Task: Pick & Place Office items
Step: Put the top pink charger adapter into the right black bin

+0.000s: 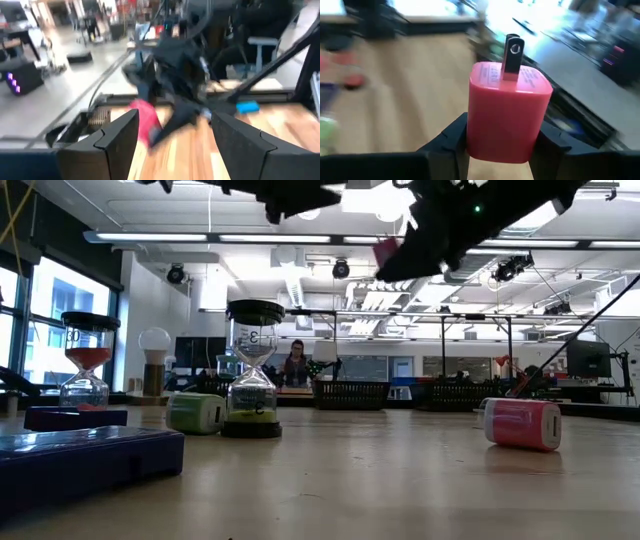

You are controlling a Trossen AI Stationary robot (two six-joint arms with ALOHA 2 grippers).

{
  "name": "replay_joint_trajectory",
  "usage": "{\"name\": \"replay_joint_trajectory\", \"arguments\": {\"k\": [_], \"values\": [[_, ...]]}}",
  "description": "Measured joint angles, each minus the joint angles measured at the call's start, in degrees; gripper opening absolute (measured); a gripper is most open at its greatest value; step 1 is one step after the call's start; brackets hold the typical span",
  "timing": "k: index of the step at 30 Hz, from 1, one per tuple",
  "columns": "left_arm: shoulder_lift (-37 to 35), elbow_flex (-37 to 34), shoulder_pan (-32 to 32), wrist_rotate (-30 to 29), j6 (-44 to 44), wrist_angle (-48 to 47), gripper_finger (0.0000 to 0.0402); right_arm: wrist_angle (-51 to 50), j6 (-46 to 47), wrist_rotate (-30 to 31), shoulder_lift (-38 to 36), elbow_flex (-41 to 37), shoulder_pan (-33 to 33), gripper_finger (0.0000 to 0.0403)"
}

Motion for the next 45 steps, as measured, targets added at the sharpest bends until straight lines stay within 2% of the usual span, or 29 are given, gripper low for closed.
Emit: {"name": "replay_joint_trajectory", "arguments": {"k": [3, 7, 11, 17, 22, 26, 34, 40, 45], "values": [[-0.67, 0.01, 1.43, 0.11, -1.72, -4.58, 0.0243, -10.63, 4.82, 2.03, -0.92, 2.02, -3.13, 0.0136], [-1.04, 0.02, 3.52, 0.06, -4.81, -11.16, 0.0243, -23.91, 10.42, 1.85, -1.18, 4.38, -8.59, 0.0136], [-1.04, 0.02, 5.32, 1.55, -6.02, -15.61, 0.0243, -33.03, 10.61, 0.20, -1.24, 6.81, -16.71, 0.0136], [-1.04, 0.04, 6.42, 7.75, -8.34, -16.75, 0.0243, -36.51, 6.54, -11.74, -1.23, 9.64, -31.05, 0.0136], [-1.04, 0.04, 6.40, 9.20, -8.36, -17.31, 0.0243, -36.98, 4.99, -24.30, 0.12, 10.18, -42.02, 0.0136], [-1.04, 0.04, 6.40, 9.24, -8.34, -17.59, 0.0243, -38.95, 4.93, -28.43, 2.23, 10.16, -49.01, 0.0136], [-1.04, 0.04, 6.40, 9.22, -8.37, -17.80, 0.0243, -37.80, 4.44, -32.98, 9.58, 10.70, -54.08, 0.0136], [-1.04, 0.04, 6.40, 9.20, -8.82, -17.82, 0.0243, -41.03, 4.63, -32.94, 16.18, 17.38, -54.53, 0.0136], [-1.04, 0.04, 6.40, 9.03, -8.84, -17.93, 0.0243, -48.36, 6.32, -31.57, 20.01, 23.09, -54.51, 0.0136]]}}
